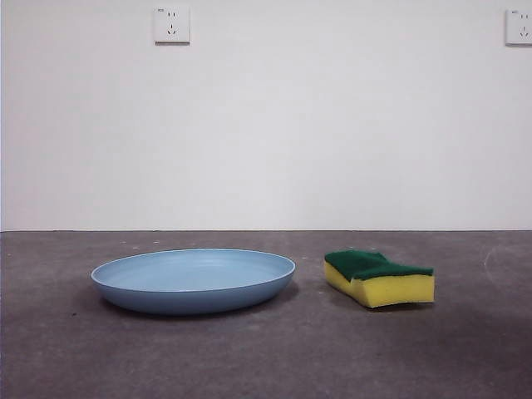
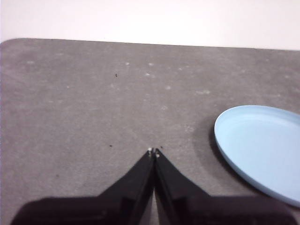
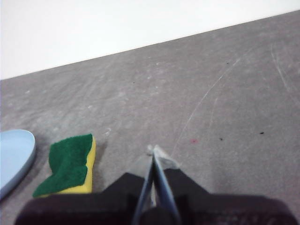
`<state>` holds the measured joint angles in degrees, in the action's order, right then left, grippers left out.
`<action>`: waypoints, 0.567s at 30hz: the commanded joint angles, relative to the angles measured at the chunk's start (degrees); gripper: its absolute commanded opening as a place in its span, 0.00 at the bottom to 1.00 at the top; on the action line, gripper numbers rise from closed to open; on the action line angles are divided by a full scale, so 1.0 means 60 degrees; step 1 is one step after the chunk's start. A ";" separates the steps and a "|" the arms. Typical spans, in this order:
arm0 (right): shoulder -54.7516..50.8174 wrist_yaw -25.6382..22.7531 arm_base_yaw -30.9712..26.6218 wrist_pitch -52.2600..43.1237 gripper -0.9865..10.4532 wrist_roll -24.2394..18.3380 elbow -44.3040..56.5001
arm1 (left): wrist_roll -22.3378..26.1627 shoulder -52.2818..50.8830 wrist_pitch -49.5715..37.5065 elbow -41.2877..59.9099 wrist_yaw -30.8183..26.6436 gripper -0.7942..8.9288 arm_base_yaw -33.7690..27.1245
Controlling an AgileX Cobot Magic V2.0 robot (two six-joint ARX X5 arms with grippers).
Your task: Pick up the plate,pick up the cloth,clean the plate with the cloth
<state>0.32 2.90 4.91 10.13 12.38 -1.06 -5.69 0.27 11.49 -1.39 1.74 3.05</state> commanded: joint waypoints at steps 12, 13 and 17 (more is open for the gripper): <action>0.2849 0.0798 0.0015 0.0732 0.08 0.1759 -0.2794 | -0.2626 0.1140 0.0375 -0.1290 0.1060 0.07 -0.0025; 0.3213 0.0951 0.0015 0.0892 0.08 0.1738 -0.3162 | -0.2623 0.1410 0.0477 -0.1483 0.1166 0.07 -0.0025; 0.4677 0.1763 0.0015 0.1661 0.08 0.1111 -0.4597 | -0.2565 0.2565 0.0674 -0.2218 0.1854 0.07 -0.0025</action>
<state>26.70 12.56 4.91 19.73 21.08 -26.96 -20.86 14.41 15.90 -13.89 11.90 3.05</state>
